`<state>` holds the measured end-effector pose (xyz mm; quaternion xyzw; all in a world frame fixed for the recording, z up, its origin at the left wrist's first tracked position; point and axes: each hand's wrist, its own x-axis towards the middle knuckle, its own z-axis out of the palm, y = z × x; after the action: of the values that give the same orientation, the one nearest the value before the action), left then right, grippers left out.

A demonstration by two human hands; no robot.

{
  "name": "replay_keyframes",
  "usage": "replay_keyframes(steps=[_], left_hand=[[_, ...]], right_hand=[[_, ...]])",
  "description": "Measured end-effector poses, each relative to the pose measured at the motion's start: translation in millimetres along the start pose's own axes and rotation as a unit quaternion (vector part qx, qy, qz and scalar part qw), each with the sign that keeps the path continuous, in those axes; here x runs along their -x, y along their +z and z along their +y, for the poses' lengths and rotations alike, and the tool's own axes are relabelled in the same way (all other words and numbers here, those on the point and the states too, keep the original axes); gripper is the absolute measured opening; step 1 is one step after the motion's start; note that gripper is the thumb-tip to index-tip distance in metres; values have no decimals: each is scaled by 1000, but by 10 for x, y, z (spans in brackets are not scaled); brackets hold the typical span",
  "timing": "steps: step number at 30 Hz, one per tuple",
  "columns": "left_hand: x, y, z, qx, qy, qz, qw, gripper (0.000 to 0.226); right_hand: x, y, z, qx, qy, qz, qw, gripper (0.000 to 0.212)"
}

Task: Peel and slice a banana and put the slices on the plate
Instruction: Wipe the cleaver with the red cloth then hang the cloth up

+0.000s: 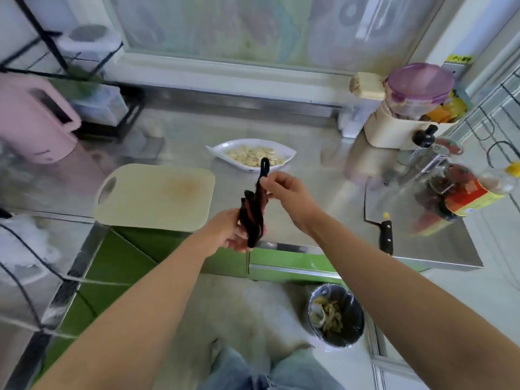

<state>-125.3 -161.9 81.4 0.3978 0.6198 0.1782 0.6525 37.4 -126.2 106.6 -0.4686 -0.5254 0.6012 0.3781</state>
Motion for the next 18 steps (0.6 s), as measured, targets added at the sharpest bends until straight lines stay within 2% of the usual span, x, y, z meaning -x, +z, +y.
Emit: replay_keyframes(steps=[3,4,6,8,9,11,13,15,18], left_hand=[[148,-431,-61,-59,-41,-24,997,26],[153,-546,-51,-63,-38,11,997,23],[144,-772,-8,-71,18,140,987,19],[178,-941,97,-45,103,251,961,31],[243,-1010,166,0,142,265,954,36],[389,-1089,275,75,199,244,946,43],[476,-1220,290,51,255,227,939,47],[479,-1396,247,19,293,224,929,41],[427,-1722,219,37,323,248,912,50]], right_hand=[[-152,422,-148,-36,-14,5,999,19],[-195,555,-220,-35,-24,10,999,18],[-288,801,-355,-36,-42,26,998,13],[-385,1008,-488,-34,-58,45,997,11],[-444,1097,-538,-30,-66,51,996,11],[-552,1236,-632,-23,-82,56,995,13],[-666,1387,-734,-16,-95,48,994,15],[-803,1534,-823,1,-110,37,993,16],[-1038,1743,-932,1,-115,4,993,15]])
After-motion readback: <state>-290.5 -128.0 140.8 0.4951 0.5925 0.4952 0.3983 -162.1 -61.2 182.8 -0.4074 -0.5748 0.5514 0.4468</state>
